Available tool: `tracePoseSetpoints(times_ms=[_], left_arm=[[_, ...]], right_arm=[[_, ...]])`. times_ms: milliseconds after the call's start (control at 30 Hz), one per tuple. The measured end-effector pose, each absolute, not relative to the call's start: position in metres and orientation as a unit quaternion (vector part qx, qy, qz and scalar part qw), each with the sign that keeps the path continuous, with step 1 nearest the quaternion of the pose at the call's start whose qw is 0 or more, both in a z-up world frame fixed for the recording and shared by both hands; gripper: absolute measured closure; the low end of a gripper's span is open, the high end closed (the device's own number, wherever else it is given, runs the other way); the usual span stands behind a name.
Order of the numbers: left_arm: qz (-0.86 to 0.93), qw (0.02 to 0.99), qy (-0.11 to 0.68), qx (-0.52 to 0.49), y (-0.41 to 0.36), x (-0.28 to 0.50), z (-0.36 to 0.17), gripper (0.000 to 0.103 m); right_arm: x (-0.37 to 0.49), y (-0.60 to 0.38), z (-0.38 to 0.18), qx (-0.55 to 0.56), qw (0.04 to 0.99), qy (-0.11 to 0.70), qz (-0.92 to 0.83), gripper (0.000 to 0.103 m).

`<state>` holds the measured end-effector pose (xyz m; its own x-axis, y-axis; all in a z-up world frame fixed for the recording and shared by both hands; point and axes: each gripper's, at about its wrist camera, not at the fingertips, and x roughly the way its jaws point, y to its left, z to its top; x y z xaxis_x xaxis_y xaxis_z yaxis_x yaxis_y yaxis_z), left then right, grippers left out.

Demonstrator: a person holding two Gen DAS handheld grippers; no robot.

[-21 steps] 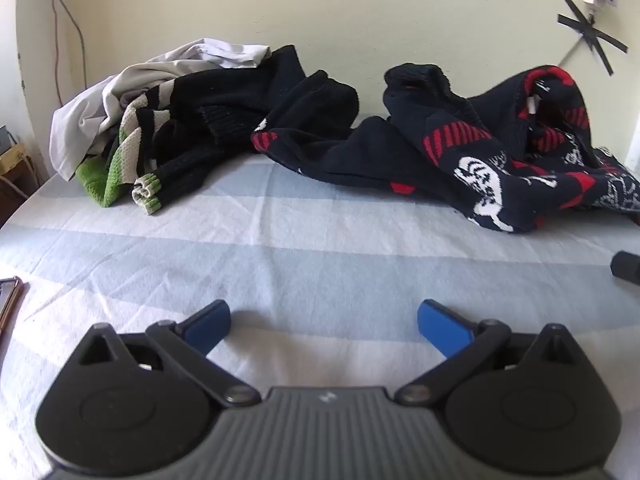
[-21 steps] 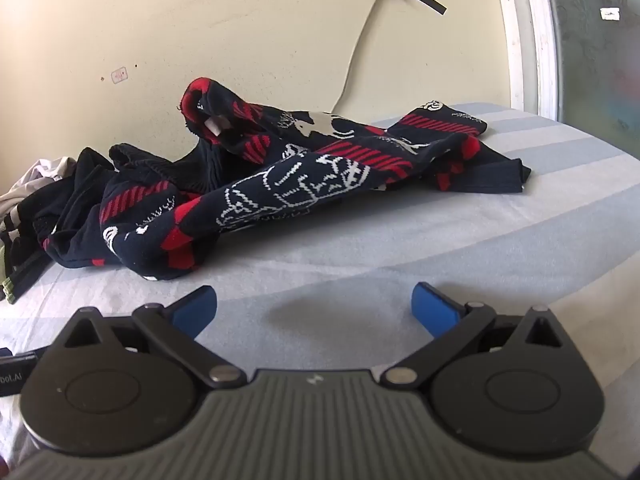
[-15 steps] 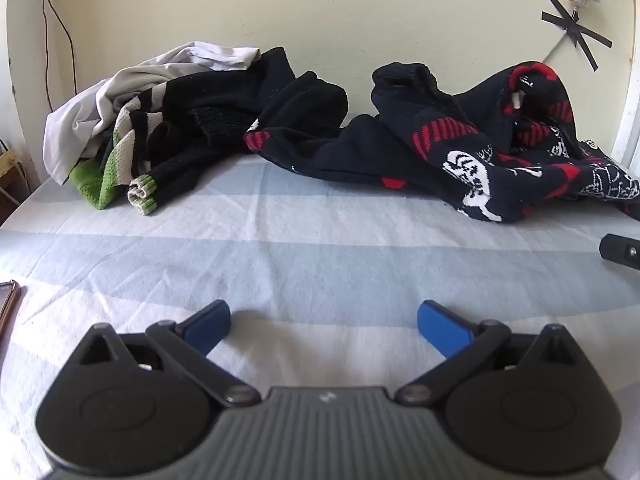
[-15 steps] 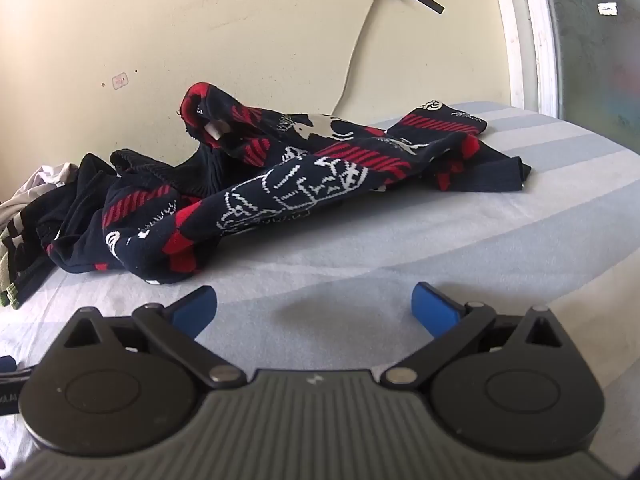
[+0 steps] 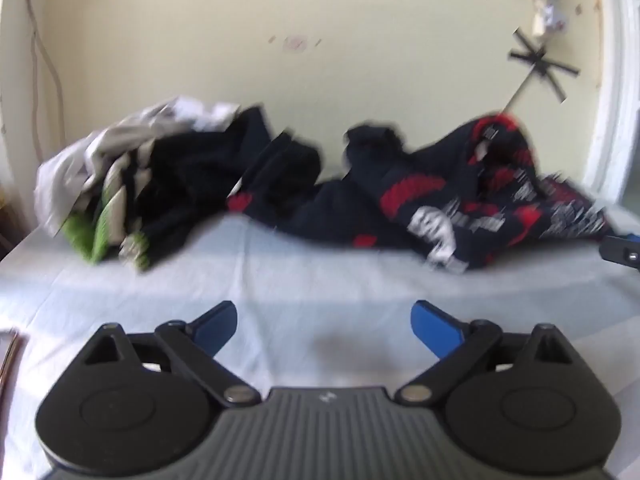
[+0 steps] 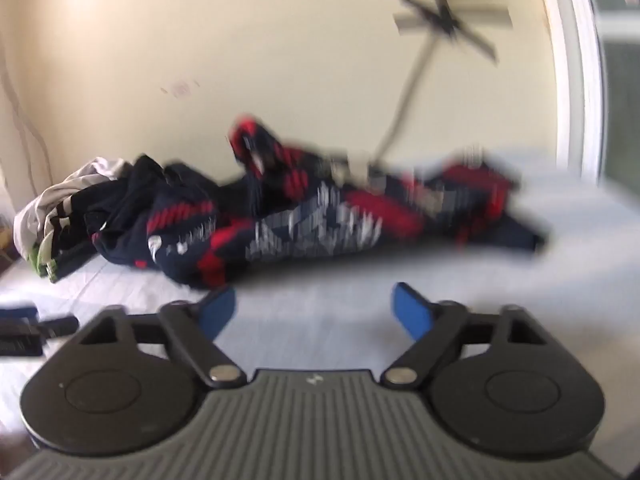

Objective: Fold small clothes
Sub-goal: 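Reach both grippers toward the navy reindeer sweater on the bed, then grasp the sweater with both grippers and lift it off the pile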

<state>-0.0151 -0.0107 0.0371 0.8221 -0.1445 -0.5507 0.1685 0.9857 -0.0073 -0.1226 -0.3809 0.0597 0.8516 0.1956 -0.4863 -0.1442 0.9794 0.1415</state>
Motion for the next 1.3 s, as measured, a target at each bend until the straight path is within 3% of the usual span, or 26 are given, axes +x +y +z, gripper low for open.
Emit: tracePoseSetpoints(times_ms=[133,267,333,400,433,467,500,600,900,1300], left_arm=[[-0.13,0.944,0.302,-0.032,-0.019,0.012,0.054,0.008],[-0.182,0.914,0.349,-0.098,-0.034,0.051,0.052,0.019],[-0.18,0.906,0.371,-0.097,-0.052,0.068,0.043,0.032],[-0.183,0.892,0.402,-0.101,-0.069,0.086,0.033,0.067],[-0.19,0.883,0.416,-0.108,-0.075,0.094,0.027,0.08],[-0.19,0.879,0.423,-0.112,-0.079,0.098,0.024,0.084],[-0.187,0.881,0.42,-0.111,-0.078,0.097,0.025,0.09],[-0.203,0.908,0.354,-0.093,-0.062,0.07,0.058,0.094],[-0.129,0.982,0.126,-0.059,0.022,-0.042,0.192,0.094],[-0.127,0.988,-0.059,-0.069,0.038,-0.124,0.344,0.094]], right_arm=[[-0.113,-0.373,0.085,-0.03,0.974,0.2,0.103,0.035],[-0.076,-0.359,0.098,-0.102,0.973,0.164,0.124,0.036],[-0.048,-0.348,0.094,-0.138,0.968,0.165,0.13,0.036],[-0.016,-0.34,0.081,-0.154,0.962,0.185,0.132,0.039],[0.001,-0.335,0.073,-0.159,0.959,0.197,0.131,0.046],[0.017,-0.333,0.066,-0.166,0.955,0.21,0.129,0.074],[0.034,-0.33,0.06,-0.174,0.95,0.225,0.127,0.095],[0.048,-0.34,0.077,-0.153,0.964,0.197,0.094,0.096],[-0.02,-0.408,0.209,-0.057,0.998,0.032,0.024,0.096],[-0.13,-0.447,0.377,0.05,0.991,-0.11,0.059,0.096]])
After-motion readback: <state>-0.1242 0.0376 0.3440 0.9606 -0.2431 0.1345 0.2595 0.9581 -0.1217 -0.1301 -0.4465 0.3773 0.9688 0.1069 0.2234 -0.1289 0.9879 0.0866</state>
